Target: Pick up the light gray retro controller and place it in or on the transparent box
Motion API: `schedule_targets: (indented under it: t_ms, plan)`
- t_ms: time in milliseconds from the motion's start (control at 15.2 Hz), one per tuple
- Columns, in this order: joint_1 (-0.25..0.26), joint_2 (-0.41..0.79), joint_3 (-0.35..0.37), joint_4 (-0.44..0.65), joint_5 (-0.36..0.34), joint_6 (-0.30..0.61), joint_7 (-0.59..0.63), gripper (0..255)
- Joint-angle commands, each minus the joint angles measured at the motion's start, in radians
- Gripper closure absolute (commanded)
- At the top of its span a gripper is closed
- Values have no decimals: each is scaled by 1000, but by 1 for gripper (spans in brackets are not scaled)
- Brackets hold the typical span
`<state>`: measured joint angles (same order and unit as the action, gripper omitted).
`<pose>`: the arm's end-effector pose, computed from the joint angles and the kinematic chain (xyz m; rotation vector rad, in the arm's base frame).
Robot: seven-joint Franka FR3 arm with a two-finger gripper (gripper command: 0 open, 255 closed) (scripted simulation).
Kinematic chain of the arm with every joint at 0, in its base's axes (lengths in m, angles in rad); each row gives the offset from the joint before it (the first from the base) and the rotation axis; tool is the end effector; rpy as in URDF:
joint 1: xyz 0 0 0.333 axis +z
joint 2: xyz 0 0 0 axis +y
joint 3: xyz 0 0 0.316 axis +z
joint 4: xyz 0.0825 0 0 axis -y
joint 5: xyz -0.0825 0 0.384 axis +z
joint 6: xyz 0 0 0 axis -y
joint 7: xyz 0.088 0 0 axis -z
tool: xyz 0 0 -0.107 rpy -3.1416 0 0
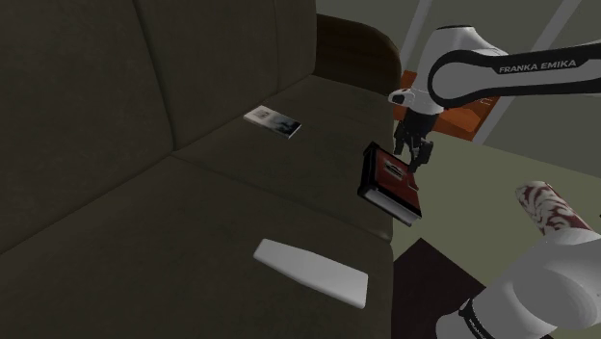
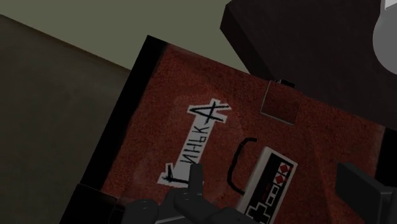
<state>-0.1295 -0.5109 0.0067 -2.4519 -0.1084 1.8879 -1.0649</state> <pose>0.3838 -0.0553 0.4759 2.7192 1.4464 -0.1588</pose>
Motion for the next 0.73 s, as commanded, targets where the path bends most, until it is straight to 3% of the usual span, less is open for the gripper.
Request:
schedule_targets:
  t_ms: [0, 132, 660]
  plan:
    - [3, -5, 5, 48, 4, -53, 0, 0]
    - [5, -6, 9, 107, 8, -114, -1, 0]
    - [5, -6, 9, 107, 9, -114, -1, 0]
